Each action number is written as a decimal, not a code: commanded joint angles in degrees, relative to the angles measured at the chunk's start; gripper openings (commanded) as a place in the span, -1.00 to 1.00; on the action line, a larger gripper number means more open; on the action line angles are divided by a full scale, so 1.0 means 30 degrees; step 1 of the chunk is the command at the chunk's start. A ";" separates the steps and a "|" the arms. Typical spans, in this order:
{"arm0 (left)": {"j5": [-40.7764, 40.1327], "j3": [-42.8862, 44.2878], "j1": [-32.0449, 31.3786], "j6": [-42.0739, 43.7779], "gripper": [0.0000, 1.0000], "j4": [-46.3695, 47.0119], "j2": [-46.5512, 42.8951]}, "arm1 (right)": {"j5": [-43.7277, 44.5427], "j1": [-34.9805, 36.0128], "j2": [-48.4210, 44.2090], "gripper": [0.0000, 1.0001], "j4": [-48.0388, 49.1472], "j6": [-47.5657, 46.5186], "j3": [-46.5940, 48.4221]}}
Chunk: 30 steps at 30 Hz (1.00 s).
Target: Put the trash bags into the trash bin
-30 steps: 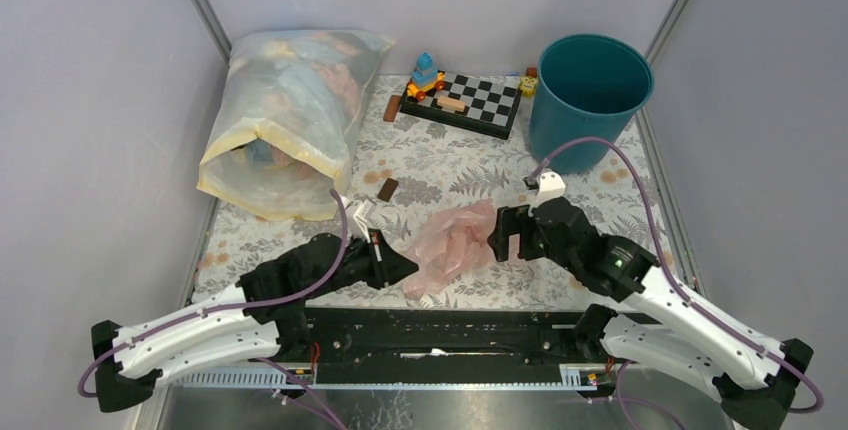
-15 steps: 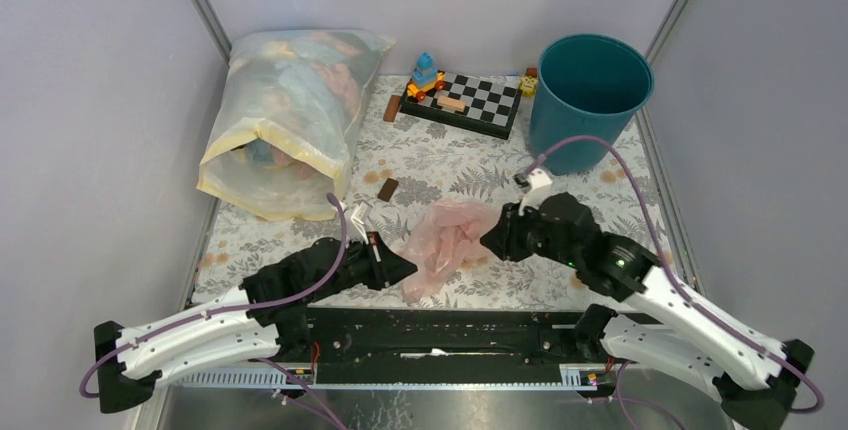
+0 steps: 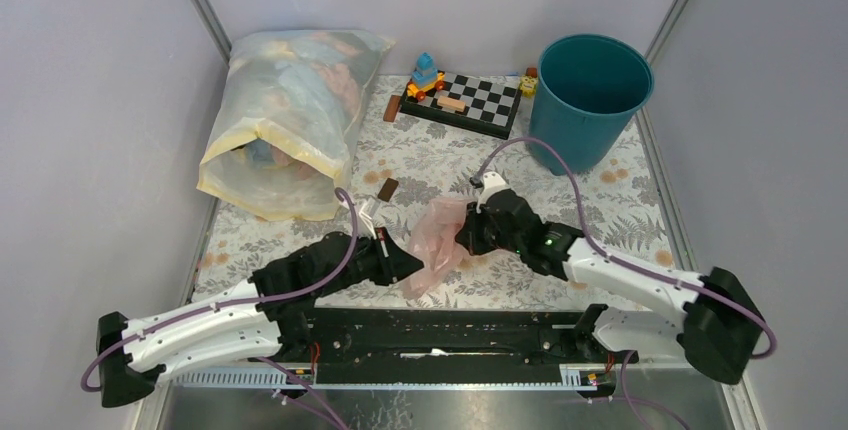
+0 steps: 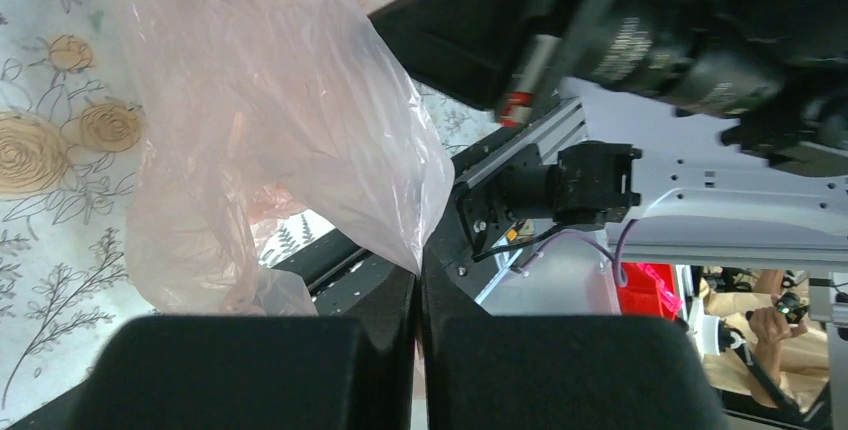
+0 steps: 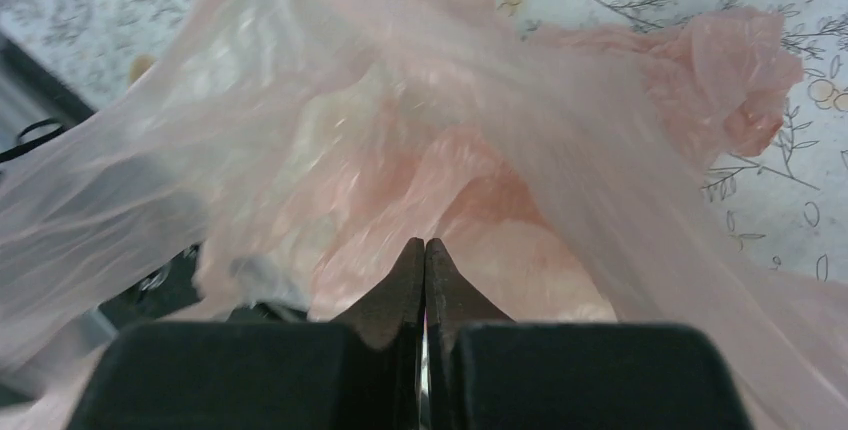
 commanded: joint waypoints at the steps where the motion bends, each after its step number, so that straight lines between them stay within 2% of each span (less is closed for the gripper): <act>1: 0.0300 0.1195 -0.0064 -0.0227 -1.00 0.0774 -0.0360 | 0.3621 0.0387 0.2110 -1.00 0.2113 0.0311 0.0525; 4: 0.0593 0.1931 -0.0072 -0.0026 -1.00 0.0321 -0.0506 | 0.6334 0.0391 0.3787 -1.00 0.2043 0.0999 0.0167; 7: 0.0164 0.3239 -0.0068 0.0583 -1.00 -0.1312 -0.0630 | 0.7401 0.0392 0.4554 -1.00 0.1662 0.1603 -0.0134; 12: -0.2375 0.6483 -0.0067 0.1805 -1.00 -0.4842 -0.1592 | 0.9533 0.0391 0.4048 -1.00 -0.0050 0.2128 -0.0788; 17: -0.4005 1.0342 -0.0081 0.3055 -1.00 -0.7619 -0.2208 | 1.3789 0.0365 0.3778 -1.00 -0.2843 0.3146 -0.0910; 20: -0.4748 1.1551 -0.0068 0.3218 -1.00 -0.9099 -0.2512 | 1.5274 0.0362 0.3096 -1.00 -0.4689 0.4082 -0.0690; 22: -0.4586 1.1141 -0.0079 0.2991 -1.00 -0.9235 -0.3026 | 1.4786 0.0368 0.2184 -1.00 -0.4826 0.3746 -0.0656; 25: -0.3495 0.9213 -0.0065 0.2817 -1.00 -0.8151 -0.3520 | 1.1993 0.0386 0.0366 -0.98 -0.3697 0.1883 -0.0764; 30: -0.1362 0.6200 -0.0079 0.2931 -1.00 -0.6037 -0.2653 | 0.7241 0.0390 -0.2387 -0.75 -0.1850 0.0556 -0.0851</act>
